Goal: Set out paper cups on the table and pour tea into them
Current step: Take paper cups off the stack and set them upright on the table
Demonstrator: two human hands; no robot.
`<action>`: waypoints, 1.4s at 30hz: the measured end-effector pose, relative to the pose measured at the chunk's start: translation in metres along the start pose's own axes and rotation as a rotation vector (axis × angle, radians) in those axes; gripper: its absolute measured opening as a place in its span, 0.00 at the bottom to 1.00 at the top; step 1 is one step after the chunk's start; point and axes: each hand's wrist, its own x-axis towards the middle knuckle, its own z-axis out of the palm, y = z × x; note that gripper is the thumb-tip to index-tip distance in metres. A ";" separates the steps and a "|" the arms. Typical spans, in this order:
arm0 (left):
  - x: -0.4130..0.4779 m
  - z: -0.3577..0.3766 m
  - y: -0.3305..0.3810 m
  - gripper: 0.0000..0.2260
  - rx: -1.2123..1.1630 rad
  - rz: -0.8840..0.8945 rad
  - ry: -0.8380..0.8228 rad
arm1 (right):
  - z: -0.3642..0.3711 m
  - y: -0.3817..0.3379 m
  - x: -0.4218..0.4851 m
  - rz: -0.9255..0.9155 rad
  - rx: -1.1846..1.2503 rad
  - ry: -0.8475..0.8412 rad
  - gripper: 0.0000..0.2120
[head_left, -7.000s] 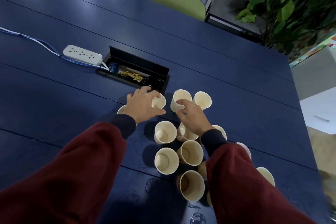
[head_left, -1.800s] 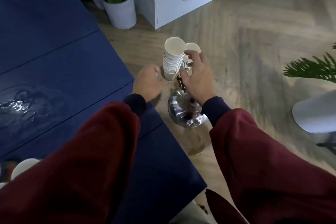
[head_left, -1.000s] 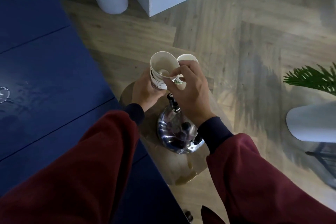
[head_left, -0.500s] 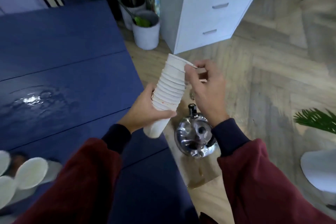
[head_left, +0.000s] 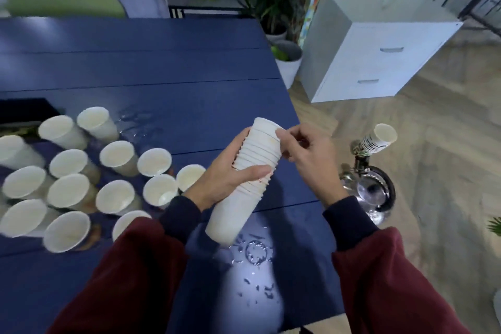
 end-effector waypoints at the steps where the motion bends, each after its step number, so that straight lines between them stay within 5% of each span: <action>1: -0.013 -0.014 -0.001 0.31 0.005 -0.009 0.012 | 0.014 -0.008 -0.008 -0.009 0.000 -0.032 0.13; 10: -0.100 -0.112 -0.004 0.27 0.010 -0.025 0.084 | 0.123 -0.067 -0.046 -0.075 0.069 -0.079 0.10; 14: -0.118 -0.140 -0.003 0.32 0.014 -0.021 0.107 | 0.147 -0.085 -0.049 -0.082 0.094 -0.075 0.08; 19: -0.122 -0.152 -0.002 0.25 -0.001 -0.036 0.149 | 0.156 -0.091 -0.038 -0.074 0.111 -0.056 0.08; 22: -0.122 -0.157 -0.003 0.28 -0.010 -0.057 0.243 | 0.159 -0.086 -0.024 -0.080 0.119 -0.011 0.09; 25: -0.131 -0.167 -0.003 0.21 -0.048 -0.077 0.400 | 0.169 -0.083 -0.008 -0.077 0.107 -0.034 0.09; 33: -0.158 -0.210 -0.003 0.19 -0.039 -0.154 0.563 | 0.223 -0.075 0.021 -0.071 -0.201 -0.236 0.07; 42: -0.166 -0.264 -0.019 0.22 -0.136 -0.205 0.547 | 0.299 -0.055 0.052 -0.046 -0.576 -0.388 0.10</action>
